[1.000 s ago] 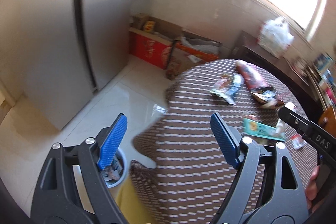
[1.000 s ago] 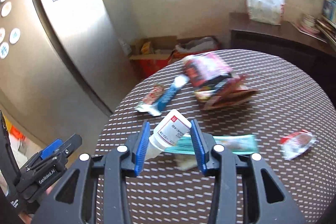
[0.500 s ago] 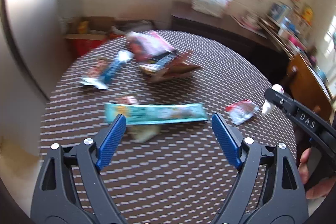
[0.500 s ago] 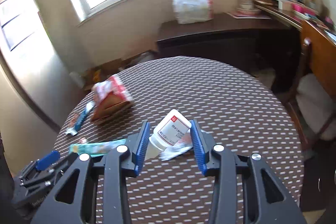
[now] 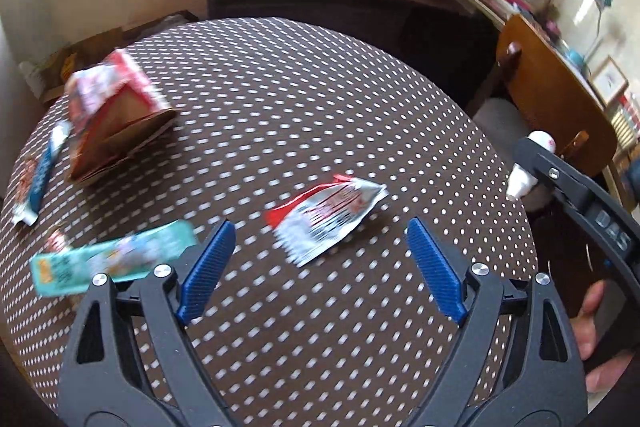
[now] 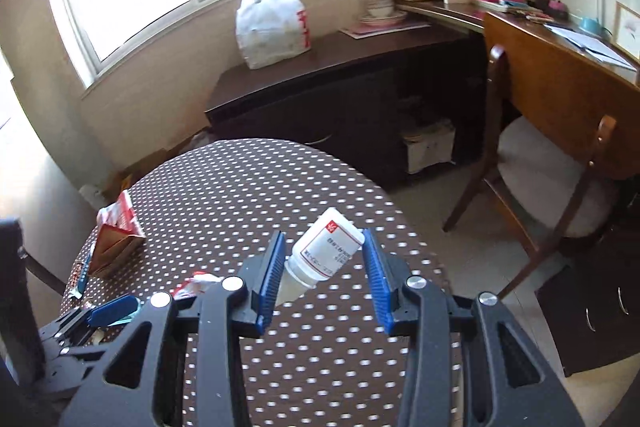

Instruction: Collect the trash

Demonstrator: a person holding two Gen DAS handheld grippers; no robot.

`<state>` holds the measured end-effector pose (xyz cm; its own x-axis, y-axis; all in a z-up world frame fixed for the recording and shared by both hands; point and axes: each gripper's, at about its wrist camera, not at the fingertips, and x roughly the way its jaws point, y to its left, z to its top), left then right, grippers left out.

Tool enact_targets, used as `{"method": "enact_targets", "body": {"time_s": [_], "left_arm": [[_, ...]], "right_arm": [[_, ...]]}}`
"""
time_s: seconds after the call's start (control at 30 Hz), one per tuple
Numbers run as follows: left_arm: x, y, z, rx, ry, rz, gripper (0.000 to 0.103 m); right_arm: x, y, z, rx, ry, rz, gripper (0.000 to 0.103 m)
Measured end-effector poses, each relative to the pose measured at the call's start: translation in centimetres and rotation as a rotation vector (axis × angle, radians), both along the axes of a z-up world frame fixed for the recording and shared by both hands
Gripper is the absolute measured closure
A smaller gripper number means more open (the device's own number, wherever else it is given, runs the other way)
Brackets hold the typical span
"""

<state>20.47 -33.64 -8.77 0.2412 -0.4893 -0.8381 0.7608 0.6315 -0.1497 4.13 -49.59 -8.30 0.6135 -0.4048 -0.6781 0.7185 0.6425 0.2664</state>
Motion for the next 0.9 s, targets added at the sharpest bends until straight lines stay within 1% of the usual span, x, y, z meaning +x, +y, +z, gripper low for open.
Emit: {"method": "enact_targets", "body": {"time_s": [0.03, 0.1, 0.2, 0.23, 0.3, 0.33, 0.37, 0.4, 0.43, 0.47, 0.5, 0.57, 0.7, 0.9], "left_arm": [[0.0, -0.9, -0.3, 0.012, -0.001, -0.018, 0.017], [-0.3, -2.4, -1.0, 0.038, -0.029, -0.056, 0.017], [-0.6, -3.7, -1.8, 0.102, -0.077, -0.052, 0.017], [-0.5, -3.8, -2.0, 0.110, -0.079, -0.045, 0.018], [-0.3, -4.0, -2.2, 0.116, -0.104, -0.022, 0.031], [-0.3, -3.8, -2.0, 0.102, -0.129, -0.016, 0.045], [-0.2, -3.7, -1.9, 0.096, -0.124, -0.018, 0.055], [-0.1, -3.6, -1.8, 0.091, -0.119, -0.016, 0.063], [0.1, -3.3, -1.6, 0.086, -0.121, -0.007, 0.092], [0.5, -3.0, -1.6, 0.075, -0.094, -0.006, 0.096], [0.8, -2.3, -1.5, 0.057, -0.061, -0.003, 0.097], [1.2, -1.7, -1.4, 0.043, -0.036, 0.007, 0.098], [1.1, -1.0, -1.3, 0.048, -0.047, 0.018, 0.099], [0.3, 0.8, -0.4, 0.018, -0.062, 0.014, 0.101]], "right_arm": [[-0.3, -0.2, -0.2, 0.003, 0.003, -0.005, 0.064], [-0.7, -0.4, -0.6, 0.010, 0.004, -0.009, 0.064], [-1.0, -0.7, -1.0, 0.021, 0.007, -0.010, 0.064], [-1.0, -0.7, -1.2, 0.023, 0.007, -0.009, 0.064], [-1.0, -0.6, -1.3, 0.022, 0.008, -0.004, 0.064], [-1.0, -0.5, -1.4, 0.022, 0.010, -0.001, 0.064], [-0.9, -0.5, -1.5, 0.024, 0.011, 0.001, 0.064], [-0.8, -0.5, -1.6, 0.027, 0.010, 0.005, 0.064], [-0.6, -0.3, -1.6, 0.031, 0.009, 0.011, 0.064], [-0.5, -0.2, -1.6, 0.031, 0.009, 0.016, 0.064], [-0.5, -0.1, -1.5, 0.029, 0.008, 0.021, 0.064], [-0.3, 0.2, -1.4, 0.023, 0.006, 0.031, 0.064], [0.1, 0.8, -1.1, 0.019, 0.001, 0.053, 0.064], [0.4, 1.0, -1.0, 0.026, -0.001, 0.066, 0.064]]}}
